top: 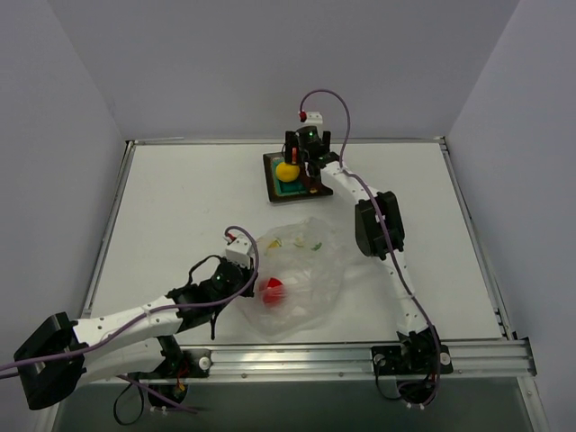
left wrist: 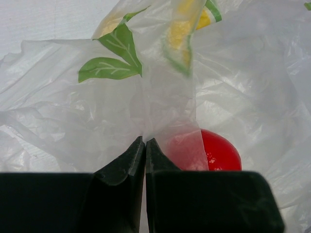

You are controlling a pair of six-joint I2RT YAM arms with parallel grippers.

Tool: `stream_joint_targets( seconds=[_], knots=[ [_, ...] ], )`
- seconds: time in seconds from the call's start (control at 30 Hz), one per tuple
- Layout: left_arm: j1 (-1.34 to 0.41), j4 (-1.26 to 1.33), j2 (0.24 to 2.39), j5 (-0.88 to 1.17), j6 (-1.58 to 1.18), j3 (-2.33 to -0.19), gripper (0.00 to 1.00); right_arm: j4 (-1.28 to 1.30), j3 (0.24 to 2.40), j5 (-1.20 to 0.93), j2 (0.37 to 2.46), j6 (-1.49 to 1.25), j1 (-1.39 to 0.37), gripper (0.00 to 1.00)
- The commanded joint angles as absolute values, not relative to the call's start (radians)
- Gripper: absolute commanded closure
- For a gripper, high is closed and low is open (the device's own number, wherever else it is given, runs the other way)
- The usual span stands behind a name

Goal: Take the fake fruits out of the plastic bag

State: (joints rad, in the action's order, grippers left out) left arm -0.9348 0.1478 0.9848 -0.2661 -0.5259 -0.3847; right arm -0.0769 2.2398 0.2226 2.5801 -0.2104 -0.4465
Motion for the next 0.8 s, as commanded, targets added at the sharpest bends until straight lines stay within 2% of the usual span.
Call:
stream_joint_targets(
  seconds=[0.0, 0.17, 0.27, 0.3, 0.37, 0.4, 0.43, 0.53, 0.6, 0.77],
  knots=[
    [-0.928, 0.118, 0.956, -0.299, -0.534, -0.454, 0.98, -0.092, 2.182, 0.213, 2.418, -0.242, -0.449, 0.14],
    [-0.928, 0.092, 0.945, -0.336, -0.525, -0.465, 0.98, -0.091, 2.053, 0.207, 2.229, -0.259, -0.448, 0.08],
    [-0.927, 0.08, 0.953, -0.354, -0.505, -0.483, 0.98, -0.094, 1.919, 0.189, 2.07, -0.265, -0.456, 0.12],
    [-0.927, 0.069, 0.951, -0.359, -0.502, -0.489, 0.98, -0.095, 1.873, 0.181, 2.024, -0.273, -0.462, 0.16],
    [-0.923, 0.069, 0.94, -0.367, -0.503, -0.494, 0.98, -0.138, 1.68, 0.167, 1.849, -0.285, -0.504, 0.36],
    [-0.922, 0.074, 0.936, -0.365, -0.506, -0.491, 0.98, -0.17, 1.598, 0.16, 1.789, -0.304, -0.529, 0.47],
    [-0.92, 0.077, 0.93, -0.367, -0.514, -0.486, 0.98, -0.246, 1.433, 0.153, 1.669, -0.316, -0.588, 0.65],
    [-0.919, 0.069, 0.904, -0.376, -0.531, -0.476, 0.98, -0.372, 1.152, 0.137, 1.474, -0.357, -0.76, 0.85],
    [-0.917, 0.064, 0.885, -0.384, -0.541, -0.468, 0.98, -0.429, 1.047, 0.099, 1.408, -0.377, -0.848, 0.89],
    [-0.916, 0.072, 0.847, -0.388, -0.561, -0.445, 0.98, -0.351, 0.893, 0.155, 1.342, -0.417, -1.096, 0.88]
  ],
)
